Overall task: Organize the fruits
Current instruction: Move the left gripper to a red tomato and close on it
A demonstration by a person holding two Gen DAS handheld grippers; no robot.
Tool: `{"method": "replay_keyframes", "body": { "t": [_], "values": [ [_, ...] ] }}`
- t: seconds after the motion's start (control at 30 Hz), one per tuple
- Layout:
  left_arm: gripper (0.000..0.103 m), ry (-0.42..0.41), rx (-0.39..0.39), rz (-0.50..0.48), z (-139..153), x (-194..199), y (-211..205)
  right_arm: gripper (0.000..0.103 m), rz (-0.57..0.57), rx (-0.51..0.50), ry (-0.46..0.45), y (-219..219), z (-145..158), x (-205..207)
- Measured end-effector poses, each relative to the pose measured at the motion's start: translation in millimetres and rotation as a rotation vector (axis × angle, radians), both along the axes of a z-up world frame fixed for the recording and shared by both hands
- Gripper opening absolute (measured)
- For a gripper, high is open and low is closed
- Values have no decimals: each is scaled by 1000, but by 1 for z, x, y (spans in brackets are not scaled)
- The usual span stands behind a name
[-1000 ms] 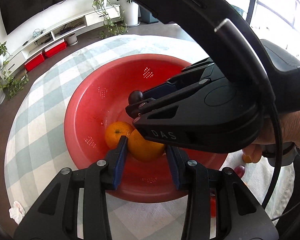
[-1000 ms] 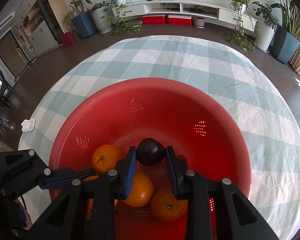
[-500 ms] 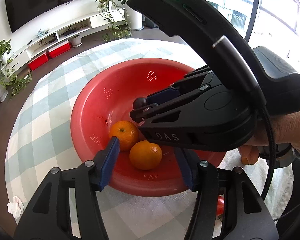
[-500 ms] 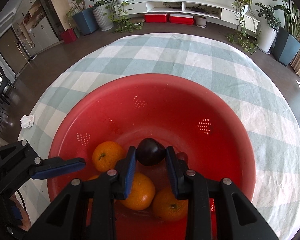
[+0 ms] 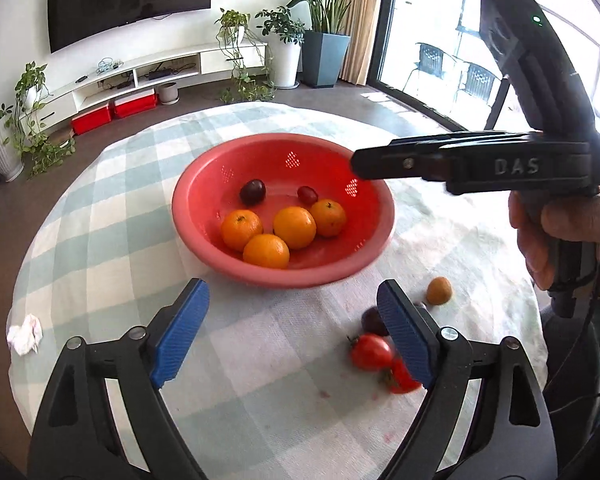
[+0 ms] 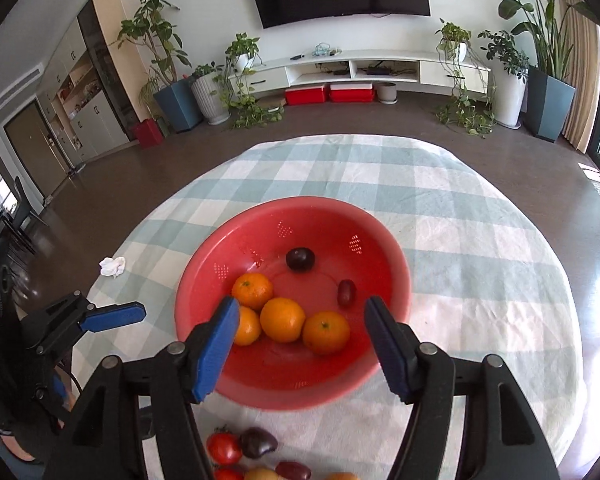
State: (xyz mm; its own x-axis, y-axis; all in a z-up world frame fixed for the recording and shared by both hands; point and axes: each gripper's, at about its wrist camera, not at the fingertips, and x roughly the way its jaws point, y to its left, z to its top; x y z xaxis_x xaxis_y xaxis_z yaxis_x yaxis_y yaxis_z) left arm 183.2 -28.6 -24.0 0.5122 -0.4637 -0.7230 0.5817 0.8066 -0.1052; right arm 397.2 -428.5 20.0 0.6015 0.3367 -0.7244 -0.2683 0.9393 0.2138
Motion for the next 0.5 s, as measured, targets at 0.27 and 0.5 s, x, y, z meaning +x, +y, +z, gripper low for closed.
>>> {"method": "replay_keyframes", "body": {
  "t": [0.27, 0.5],
  "values": [
    [86, 17, -8, -40, -20, -95, -10, 71, -117, 80, 6, -37, -21, -84],
    [86, 23, 7, -54, -34, -122, -43, 71, -181, 112, 20, -51, -32, -107]
  ]
}}
